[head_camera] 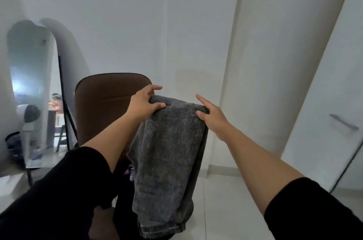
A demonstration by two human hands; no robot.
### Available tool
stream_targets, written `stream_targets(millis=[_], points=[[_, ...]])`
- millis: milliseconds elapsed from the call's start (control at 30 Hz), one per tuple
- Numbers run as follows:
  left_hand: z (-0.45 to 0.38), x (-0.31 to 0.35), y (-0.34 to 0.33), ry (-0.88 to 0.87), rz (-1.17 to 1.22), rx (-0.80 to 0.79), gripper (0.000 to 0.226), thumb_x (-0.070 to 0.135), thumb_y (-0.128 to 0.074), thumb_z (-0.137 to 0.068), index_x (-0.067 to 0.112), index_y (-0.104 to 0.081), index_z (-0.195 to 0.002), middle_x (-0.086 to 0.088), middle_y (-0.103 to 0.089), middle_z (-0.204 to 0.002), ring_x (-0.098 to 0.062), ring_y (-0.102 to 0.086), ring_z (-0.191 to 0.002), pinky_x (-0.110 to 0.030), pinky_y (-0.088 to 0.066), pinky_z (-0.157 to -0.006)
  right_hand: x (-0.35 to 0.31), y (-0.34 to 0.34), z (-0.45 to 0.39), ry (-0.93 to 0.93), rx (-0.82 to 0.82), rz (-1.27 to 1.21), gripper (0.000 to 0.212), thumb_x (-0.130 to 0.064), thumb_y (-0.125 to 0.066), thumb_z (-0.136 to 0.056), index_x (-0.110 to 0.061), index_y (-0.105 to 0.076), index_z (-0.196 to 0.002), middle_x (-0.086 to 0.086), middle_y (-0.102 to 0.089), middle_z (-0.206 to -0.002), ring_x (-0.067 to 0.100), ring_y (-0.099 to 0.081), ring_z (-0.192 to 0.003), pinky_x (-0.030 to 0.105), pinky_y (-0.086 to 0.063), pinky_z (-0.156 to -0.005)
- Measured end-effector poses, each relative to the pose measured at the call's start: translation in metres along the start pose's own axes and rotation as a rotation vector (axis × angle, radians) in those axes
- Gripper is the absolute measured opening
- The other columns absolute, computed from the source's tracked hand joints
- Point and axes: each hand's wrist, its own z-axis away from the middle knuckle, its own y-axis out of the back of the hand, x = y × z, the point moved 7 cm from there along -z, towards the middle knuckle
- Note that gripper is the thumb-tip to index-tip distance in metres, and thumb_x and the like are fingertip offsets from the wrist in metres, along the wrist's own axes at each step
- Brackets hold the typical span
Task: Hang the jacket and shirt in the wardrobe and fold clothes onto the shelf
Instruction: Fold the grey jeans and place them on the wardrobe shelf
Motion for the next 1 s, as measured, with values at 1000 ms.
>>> stream_targets(millis=[1000], points=[[-0.149, -0.386, -0.113, 0.446, -0.230, -0.350, 0.047, 0.015, -0.071, -0.082, 0.026, -0.059, -0.125, -0.003, -0.063, -0.121, -0.019, -0.057, -0.113, -0.029, -0.044, -0.099, 0.270, -0.208, -0.264, -0.266, -0.340, 0.451, 0.061, -0.010, -0.052, -0.095, -0.031, -0.029, -0.148, 0.002, -0.040, -0.149, 0.025, -0.040, -0.134, 0.032, -0.034, -0.106]])
